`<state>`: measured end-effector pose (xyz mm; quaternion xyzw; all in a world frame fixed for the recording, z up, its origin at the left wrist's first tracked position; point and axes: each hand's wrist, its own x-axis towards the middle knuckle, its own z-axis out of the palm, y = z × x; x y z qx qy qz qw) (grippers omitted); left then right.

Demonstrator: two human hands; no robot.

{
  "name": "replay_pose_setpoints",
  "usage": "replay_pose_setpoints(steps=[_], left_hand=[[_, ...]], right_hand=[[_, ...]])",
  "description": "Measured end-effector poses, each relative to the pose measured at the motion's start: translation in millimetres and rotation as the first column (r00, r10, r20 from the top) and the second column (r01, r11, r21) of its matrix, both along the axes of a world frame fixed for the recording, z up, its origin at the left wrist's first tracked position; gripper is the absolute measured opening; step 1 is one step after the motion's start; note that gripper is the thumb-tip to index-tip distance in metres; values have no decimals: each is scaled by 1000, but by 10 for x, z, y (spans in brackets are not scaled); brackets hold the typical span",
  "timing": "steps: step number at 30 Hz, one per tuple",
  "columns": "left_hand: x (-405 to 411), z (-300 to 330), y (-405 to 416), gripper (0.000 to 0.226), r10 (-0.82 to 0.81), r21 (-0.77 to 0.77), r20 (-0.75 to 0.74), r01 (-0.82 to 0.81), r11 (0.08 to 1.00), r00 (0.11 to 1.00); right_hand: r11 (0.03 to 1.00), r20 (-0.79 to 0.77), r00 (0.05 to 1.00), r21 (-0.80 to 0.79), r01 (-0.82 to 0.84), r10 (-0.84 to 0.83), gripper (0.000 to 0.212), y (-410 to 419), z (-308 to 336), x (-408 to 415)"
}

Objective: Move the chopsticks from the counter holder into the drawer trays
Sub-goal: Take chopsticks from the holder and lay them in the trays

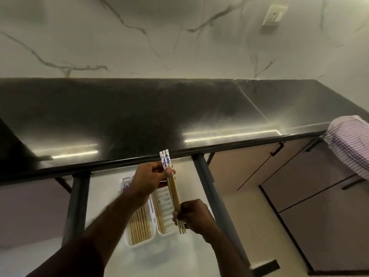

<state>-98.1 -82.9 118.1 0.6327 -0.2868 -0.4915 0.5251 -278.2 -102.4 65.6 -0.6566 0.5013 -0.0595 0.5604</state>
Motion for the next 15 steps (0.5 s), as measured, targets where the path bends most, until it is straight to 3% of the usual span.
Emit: replay_pose_setpoints(steps=[15], left_hand=[[23,-968,-239,27,54,181,194,-90,979,979]], right_hand=[[994,-337,941,-113,-11,-27,20,-130,-1094,505]])
